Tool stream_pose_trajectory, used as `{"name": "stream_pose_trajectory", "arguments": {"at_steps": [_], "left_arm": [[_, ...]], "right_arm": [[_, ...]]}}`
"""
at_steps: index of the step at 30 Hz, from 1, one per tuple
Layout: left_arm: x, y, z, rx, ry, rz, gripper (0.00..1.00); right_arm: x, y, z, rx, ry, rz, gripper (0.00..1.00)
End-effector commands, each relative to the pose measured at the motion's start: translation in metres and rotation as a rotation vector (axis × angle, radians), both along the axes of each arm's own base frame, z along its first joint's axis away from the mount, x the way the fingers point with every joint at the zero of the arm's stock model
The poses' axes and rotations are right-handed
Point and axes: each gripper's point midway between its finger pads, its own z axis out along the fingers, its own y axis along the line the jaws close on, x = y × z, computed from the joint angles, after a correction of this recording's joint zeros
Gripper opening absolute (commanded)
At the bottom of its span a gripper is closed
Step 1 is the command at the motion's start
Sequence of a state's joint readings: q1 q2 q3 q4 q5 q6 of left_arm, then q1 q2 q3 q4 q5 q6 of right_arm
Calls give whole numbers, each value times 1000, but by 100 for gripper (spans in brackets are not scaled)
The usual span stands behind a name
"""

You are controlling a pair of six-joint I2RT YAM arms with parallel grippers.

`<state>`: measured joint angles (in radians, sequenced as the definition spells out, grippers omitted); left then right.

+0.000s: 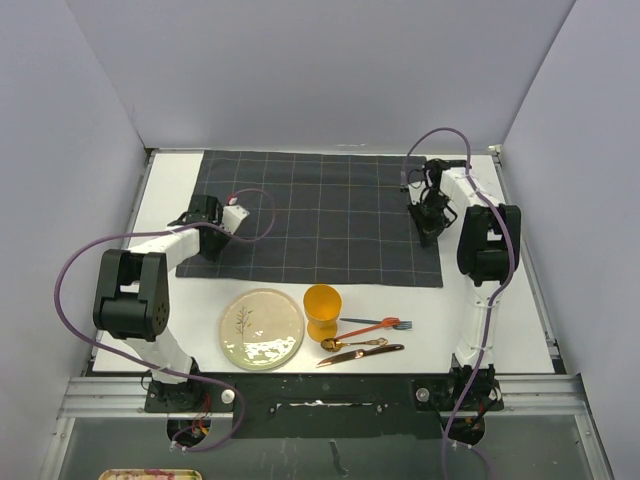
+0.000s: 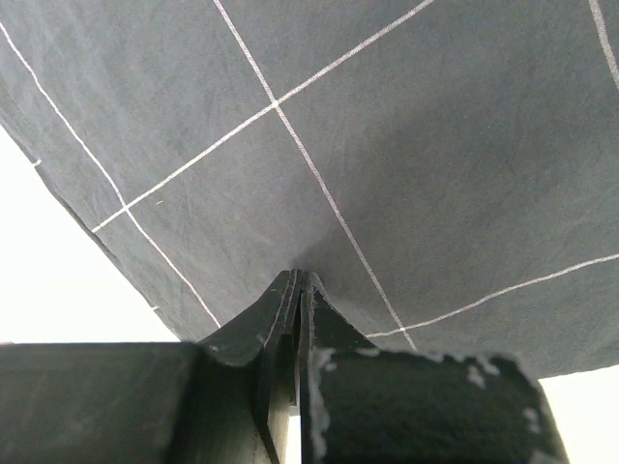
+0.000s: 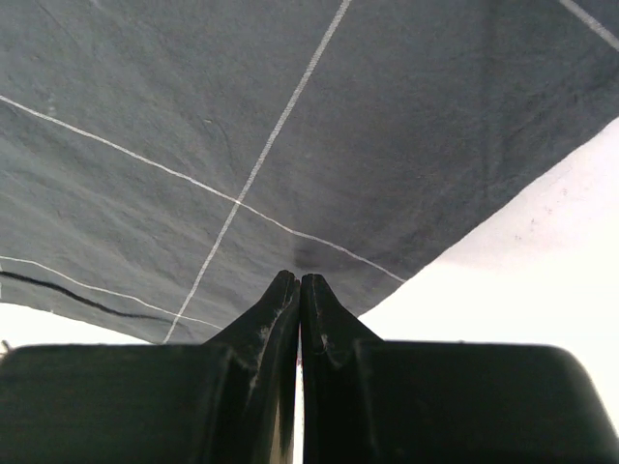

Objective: Set the dinner table for one person
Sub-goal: Flatten out the napkin at the center of the board.

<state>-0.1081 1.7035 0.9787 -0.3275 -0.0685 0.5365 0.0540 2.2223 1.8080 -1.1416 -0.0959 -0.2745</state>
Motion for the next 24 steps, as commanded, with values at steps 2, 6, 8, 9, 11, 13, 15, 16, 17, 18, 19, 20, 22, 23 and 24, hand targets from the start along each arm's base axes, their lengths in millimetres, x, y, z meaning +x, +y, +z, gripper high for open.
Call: {"name": "stream_pose_trajectory", "arguments": {"at_steps": [2,6,8,9,11,13,15,16,17,18,19,20,22,23,24], "left_arm": [[9,-3,3,6,4,-15,0],[6,-4,2,9,16,-19,0],[4,-4,1,9,24,-20,0],[3,-5,1,9,29,-21,0],[0,-6,0,7,42,-23,0],[-4,-7,1,7,49,-27,0],[-7,-8,2,7,53,-29,0],[-8,-9,2,7,57,-31,0],[-10,-9,3,6,62,-31,0],[-13,-10,5,2,66,-31,0],[-15,-11,6,1,68,-32,0],[-18,-12,7,1,72,-34,0],[-22,-12,9,2,72,-37,0],[-23,-12,10,4,72,-38,0],[-25,-12,10,7,74,-39,0]], "right_arm": [[12,12,14,29,-35,-1,0],[14,14,12,31,-31,4,0],[16,15,11,29,-28,5,0],[17,15,11,28,-29,6,0],[19,14,11,23,-31,7,0],[20,14,10,20,-32,7,0],[20,14,8,20,-28,7,0],[20,13,7,19,-26,7,0],[20,13,6,19,-22,7,0],[20,14,5,18,-22,7,0],[20,14,5,19,-22,7,0],[20,14,4,19,-21,8,0],[22,13,2,17,-22,8,0],[22,13,2,16,-23,8,0],[23,13,2,17,-22,8,0]]}}
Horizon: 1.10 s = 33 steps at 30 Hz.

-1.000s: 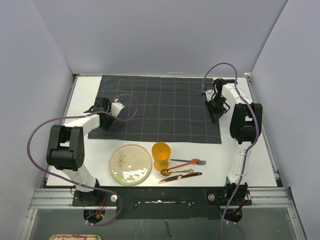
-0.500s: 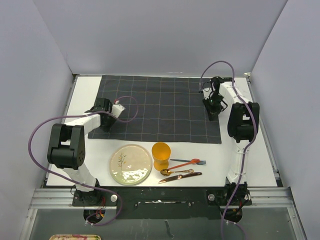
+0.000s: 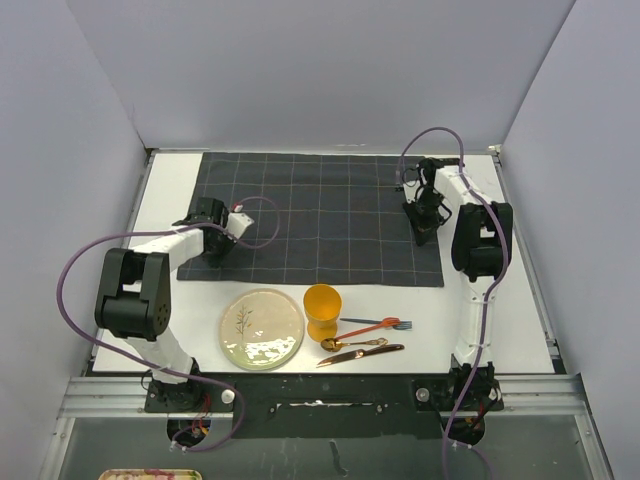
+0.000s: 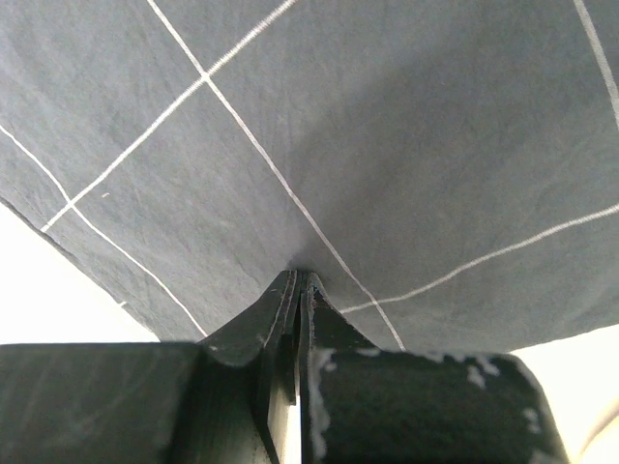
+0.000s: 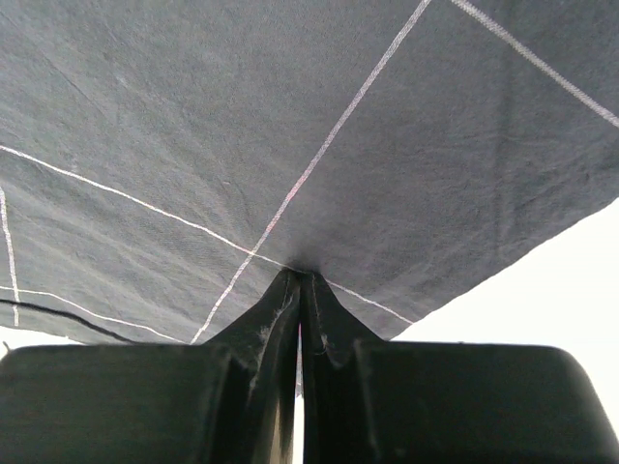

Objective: Set the dinner table for one person
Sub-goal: Flatten out the napkin at the center of the board.

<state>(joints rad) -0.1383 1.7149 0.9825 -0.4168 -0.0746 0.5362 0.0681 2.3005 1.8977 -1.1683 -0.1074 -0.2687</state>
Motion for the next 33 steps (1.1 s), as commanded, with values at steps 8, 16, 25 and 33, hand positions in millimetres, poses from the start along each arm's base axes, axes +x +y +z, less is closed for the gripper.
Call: {"name": "stream_pose_trajectory", "arguments": {"at_steps": [8,16,25,33], "left_arm": [[-18,-4,27,-7,-3,-9,0],[-19,-1,32,10,-34,3,0],[-2,0,25,28,-41,1,0],[14,-1,26,32,-71,11,0]], "right_arm": [[18,3,7,0,-44,1,0],[23,0,4,8,-46,-4,0],[21,-1,4,14,-42,-3,0],[20,-5,2,18,-36,-9,0]]}}
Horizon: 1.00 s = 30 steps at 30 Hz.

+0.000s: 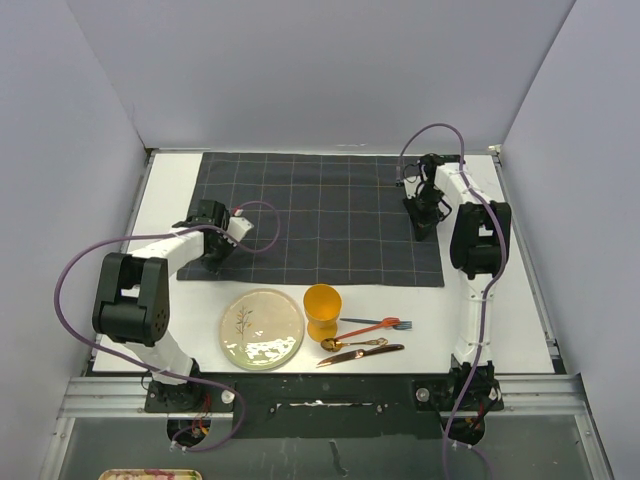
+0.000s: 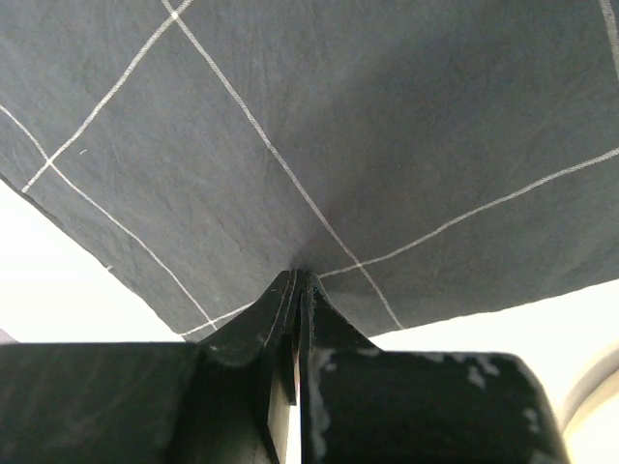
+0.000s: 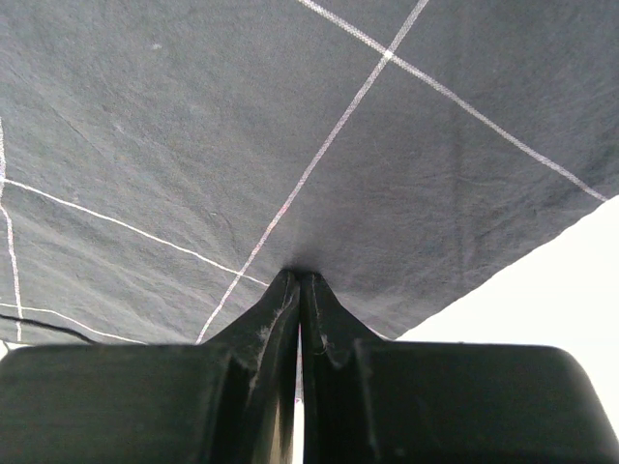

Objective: Set the dinner table for one person
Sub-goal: Flatten out the napkin at the center of the board.

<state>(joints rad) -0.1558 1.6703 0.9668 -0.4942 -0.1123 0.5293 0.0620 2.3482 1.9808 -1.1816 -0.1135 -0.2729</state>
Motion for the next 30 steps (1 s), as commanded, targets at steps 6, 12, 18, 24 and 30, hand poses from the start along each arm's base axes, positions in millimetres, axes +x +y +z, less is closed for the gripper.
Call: {"name": "stream_pose_trajectory", "arguments": {"at_steps": [6,12,18,24,30], "left_arm": [[50,-2,26,12,-157,4,0],[45,-4,9,8,-101,-1,0],[40,-6,-6,1,-56,-3,0],[28,-7,-12,-6,-1,-4,0],[4,-7,-11,-23,20,11,0]], "right_arm": [[4,-4,2,17,-15,-9,0],[5,-4,6,19,-21,-8,0],[6,-6,7,16,-19,-7,0],[8,-7,7,13,-23,-11,0],[14,-7,5,13,-26,-11,0]]}}
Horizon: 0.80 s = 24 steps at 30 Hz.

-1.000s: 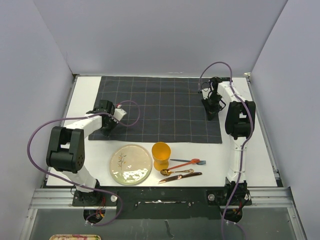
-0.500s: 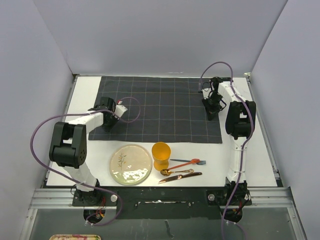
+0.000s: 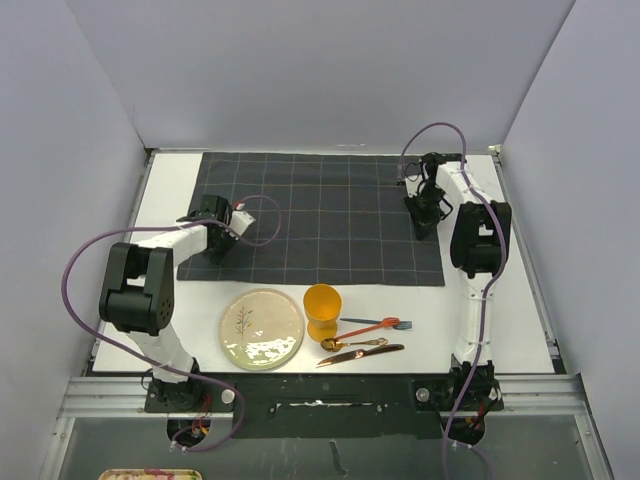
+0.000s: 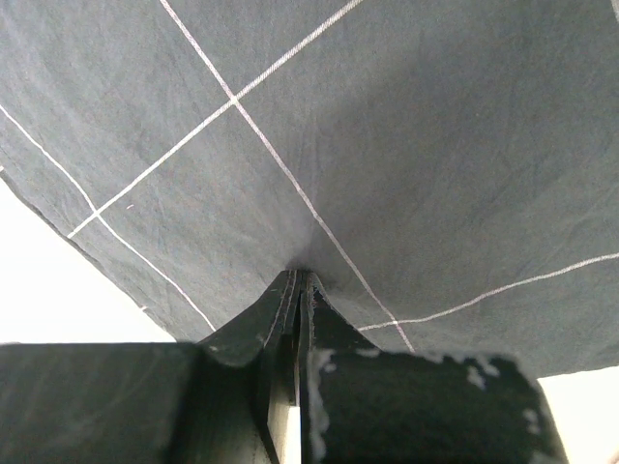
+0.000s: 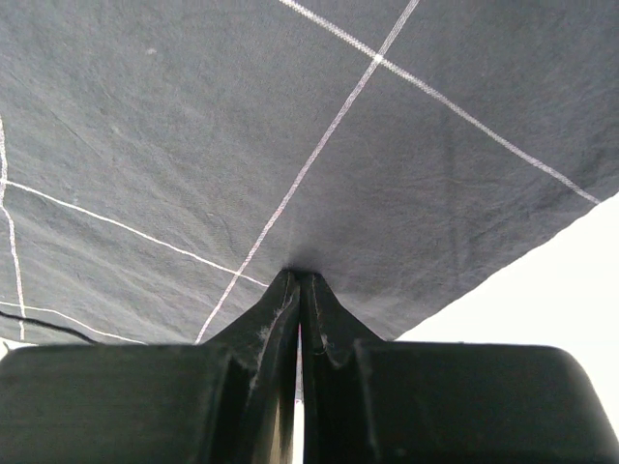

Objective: Set the dinner table for one person
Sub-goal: Flatten out the napkin at the center of the board.

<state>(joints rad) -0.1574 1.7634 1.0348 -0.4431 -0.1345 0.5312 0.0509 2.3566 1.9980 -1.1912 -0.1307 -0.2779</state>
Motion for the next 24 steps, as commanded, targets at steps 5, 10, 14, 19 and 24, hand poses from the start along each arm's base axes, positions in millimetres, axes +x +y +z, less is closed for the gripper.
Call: {"name": "stream_pose_trajectory", "arguments": {"at_steps": [5,10,14,19,24], "left_arm": [[-36,-4,-2,-39,64,15,0],[-34,-1,-1,-23,42,13,0],[-26,-1,-1,-18,37,10,0],[-19,-2,0,-16,26,4,0],[-10,-3,4,-14,6,-2,0]], "right_arm": [[18,-4,4,2,-33,-5,0],[16,-4,4,5,-26,-7,0],[11,-5,4,-1,-19,-6,0],[5,-11,7,-7,-21,-11,0],[2,-21,11,-10,-21,-27,0]]}}
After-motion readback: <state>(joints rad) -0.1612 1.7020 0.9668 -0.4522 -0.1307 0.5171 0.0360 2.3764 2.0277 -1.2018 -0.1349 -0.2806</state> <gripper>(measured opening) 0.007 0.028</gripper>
